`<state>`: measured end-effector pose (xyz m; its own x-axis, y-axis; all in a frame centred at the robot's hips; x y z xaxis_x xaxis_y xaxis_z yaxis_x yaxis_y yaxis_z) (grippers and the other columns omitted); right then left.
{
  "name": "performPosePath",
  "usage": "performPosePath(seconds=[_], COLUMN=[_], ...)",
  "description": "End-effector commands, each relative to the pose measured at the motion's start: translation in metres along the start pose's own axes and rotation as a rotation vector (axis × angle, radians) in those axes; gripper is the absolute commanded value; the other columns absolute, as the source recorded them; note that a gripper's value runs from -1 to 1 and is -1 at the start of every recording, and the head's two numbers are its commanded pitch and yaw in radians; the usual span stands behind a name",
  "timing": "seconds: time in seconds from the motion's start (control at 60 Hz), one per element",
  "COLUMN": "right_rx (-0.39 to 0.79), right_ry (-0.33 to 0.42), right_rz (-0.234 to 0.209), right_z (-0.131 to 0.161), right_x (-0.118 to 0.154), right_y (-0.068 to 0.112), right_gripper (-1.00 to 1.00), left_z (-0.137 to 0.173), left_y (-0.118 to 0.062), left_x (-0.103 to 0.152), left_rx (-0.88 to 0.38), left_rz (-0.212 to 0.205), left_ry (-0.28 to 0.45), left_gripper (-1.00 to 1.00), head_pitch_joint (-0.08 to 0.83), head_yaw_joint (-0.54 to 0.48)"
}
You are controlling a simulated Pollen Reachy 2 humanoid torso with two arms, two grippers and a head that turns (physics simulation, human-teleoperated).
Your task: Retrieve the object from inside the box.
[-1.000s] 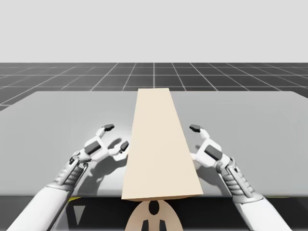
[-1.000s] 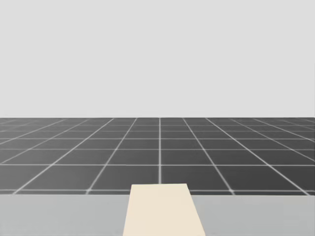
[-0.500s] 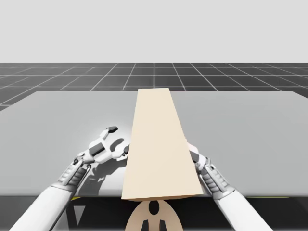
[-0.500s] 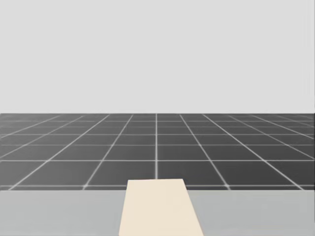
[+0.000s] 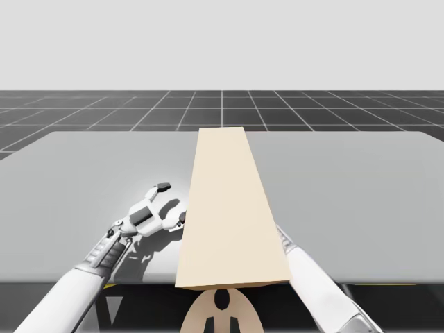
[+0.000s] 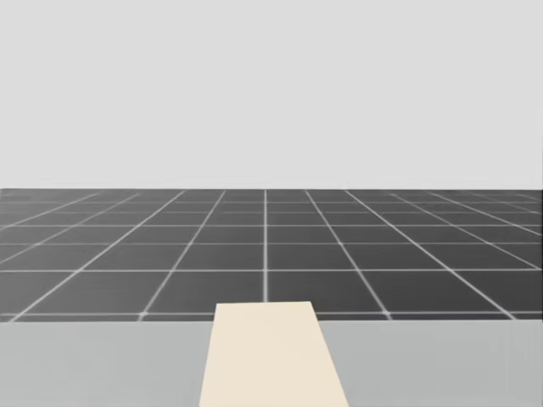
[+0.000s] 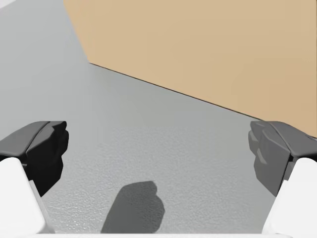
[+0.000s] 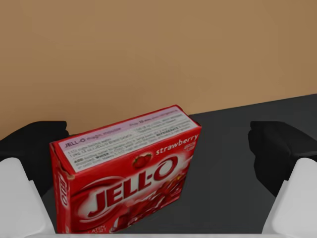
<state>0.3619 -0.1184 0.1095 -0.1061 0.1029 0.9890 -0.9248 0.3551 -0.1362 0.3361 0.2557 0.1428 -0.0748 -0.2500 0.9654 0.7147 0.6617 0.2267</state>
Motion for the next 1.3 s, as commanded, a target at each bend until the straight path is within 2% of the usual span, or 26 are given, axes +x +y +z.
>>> performPosePath(seconds=[0.017, 0.033, 0.067, 0.083, 0.1, 0.133, 0.2, 0.3, 0.467, 0.583, 0.967, 1.183, 1.3], right_rx=[0.046, 0.047, 0.032, 0.038, 0.046, 0.05, 0.053, 0.044, -0.002, -0.05, -0.273, -0.371, -0.431], right_ry=[0.014, 0.012, -0.002, 0.013, 0.018, 0.025, 0.034, 0.035, 0.028, 0.03, 0.033, 0.021, 0.022], right_rz=[-0.021, -0.022, -0.036, -0.043, -0.039, -0.054, -0.038, -0.041, -0.025, 0.003, 0.075, 0.084, 0.086], right_z=[-0.024, -0.025, -0.029, -0.031, -0.032, -0.035, -0.037, -0.037, -0.017, 0.012, 0.137, 0.189, 0.212], right_x=[-0.011, -0.012, -0.013, -0.015, -0.015, -0.016, -0.018, -0.017, -0.012, -0.007, 0.005, 0.013, 0.014], right_y=[-0.007, -0.007, -0.006, -0.004, -0.004, -0.004, -0.002, -0.005, -0.012, -0.016, -0.03, -0.039, -0.049], right_gripper=[-1.0, -1.0, -0.77, 0.08, 0.62, 0.94, 1.0, 1.0, 1.0, 1.0, 1.0, 1.0, 1.0], left_z=[0.0, 0.0, 0.001, 0.001, 0.001, 0.001, 0.001, 0.001, 0.002, 0.002, 0.003, 0.003, 0.003], left_y=[0.0, 0.0, 0.0, 0.0, 0.0, 0.0, 0.0, 0.0, 0.001, 0.002, 0.005, 0.007, 0.009], left_x=[0.0, 0.0, 0.0, 0.0, 0.0, 0.0, 0.0, 0.0, 0.0, 0.0, -0.001, -0.001, -0.001], left_rx=[0.001, 0.001, 0.001, 0.001, 0.001, 0.002, 0.003, 0.003, 0.006, 0.01, 0.027, 0.037, 0.041], left_rz=[-0.007, -0.007, -0.009, -0.01, -0.01, -0.012, -0.012, -0.014, -0.015, -0.013, -0.013, -0.01, -0.007], left_ry=[0.001, 0.001, 0.002, 0.001, 0.001, 0.0, -0.001, 0.0, 0.002, 0.001, 0.002, 0.001, -0.001], left_gripper=[-1.0, -1.0, -1.0, -1.0, -1.0, -1.0, -1.0, -1.0, -1.0, -1.0, -1.0, -1.0, -1.0], head_pitch_joint=[0.014, 0.014, 0.014, 0.015, 0.014, 0.015, 0.015, 0.015, 0.014, 0.012, 0.006, 0.003, 0.002], head_yaw_joint=[-0.02, -0.02, -0.02, -0.02, -0.02, -0.02, -0.02, -0.02, -0.03, -0.03, -0.03, -0.03, -0.03])
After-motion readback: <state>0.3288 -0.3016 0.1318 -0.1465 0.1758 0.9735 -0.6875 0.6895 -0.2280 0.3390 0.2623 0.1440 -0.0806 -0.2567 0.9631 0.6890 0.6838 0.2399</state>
